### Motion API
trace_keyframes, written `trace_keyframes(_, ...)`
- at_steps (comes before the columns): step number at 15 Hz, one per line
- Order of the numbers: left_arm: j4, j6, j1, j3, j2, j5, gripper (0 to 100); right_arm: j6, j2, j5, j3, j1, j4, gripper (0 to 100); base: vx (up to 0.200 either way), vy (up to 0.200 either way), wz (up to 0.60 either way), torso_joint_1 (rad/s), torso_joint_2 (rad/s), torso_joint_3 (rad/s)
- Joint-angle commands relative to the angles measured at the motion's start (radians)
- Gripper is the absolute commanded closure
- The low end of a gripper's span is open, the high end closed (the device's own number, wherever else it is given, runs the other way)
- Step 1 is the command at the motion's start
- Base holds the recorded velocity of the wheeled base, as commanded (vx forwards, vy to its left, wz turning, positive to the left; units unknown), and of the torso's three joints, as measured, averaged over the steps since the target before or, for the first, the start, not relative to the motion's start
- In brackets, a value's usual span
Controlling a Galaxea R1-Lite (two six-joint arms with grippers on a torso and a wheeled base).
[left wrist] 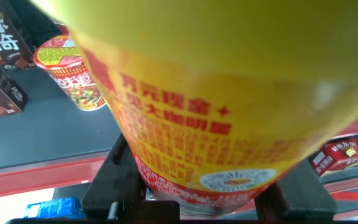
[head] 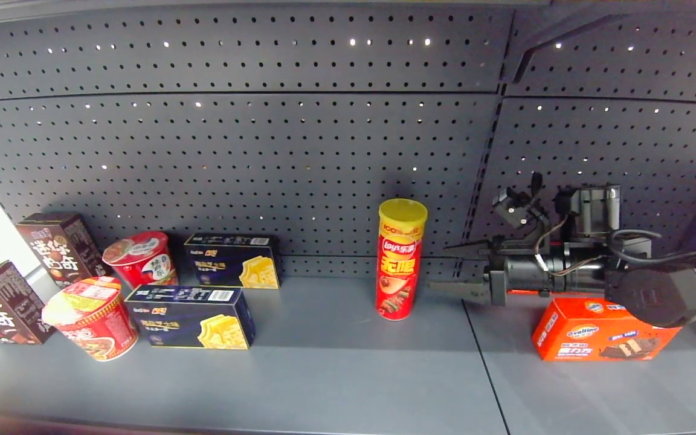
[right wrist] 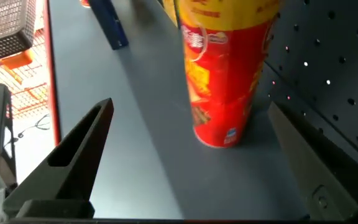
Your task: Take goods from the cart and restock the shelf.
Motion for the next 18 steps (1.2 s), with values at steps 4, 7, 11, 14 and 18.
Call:
trace_keyframes(4, 0.001, 0.000, -0.002, 0.001, 0.004, 0.000, 100, 0.000, 0.118, 0.000, -0.096, 0.007, -0.003, 0, 0.000, 0.000, 0.00, 0.000, 0.00, 0.000)
trace_keyframes(7, 0.001, 0.000, -0.002, 0.012, 0.007, 0.000, 100, 0.000, 0.167, 0.000, -0.138, 0.015, -0.003, 0, 0.000, 0.000, 0.00, 0.000, 0.00, 0.000)
trace_keyframes(11, 0.001, 0.000, -0.002, 0.022, 0.007, 0.000, 100, 0.000, 0.213, 0.000, -0.169, 0.035, -0.014, 0, 0.000, 0.000, 0.00, 0.000, 0.00, 0.000)
trace_keyframes(14, 0.001, 0.000, 0.000, 0.028, 0.004, 0.000, 100, 0.000, 0.240, -0.002, -0.182, 0.041, -0.017, 0, 0.000, 0.000, 0.00, 0.000, 0.00, 0.000)
trace_keyframes(18, 0.001, 0.000, 0.000, 0.031, 0.001, 0.000, 100, 0.000, 0.292, -0.002, -0.228, 0.045, -0.019, 0, 0.000, 0.000, 0.00, 0.000, 0.00, 0.000)
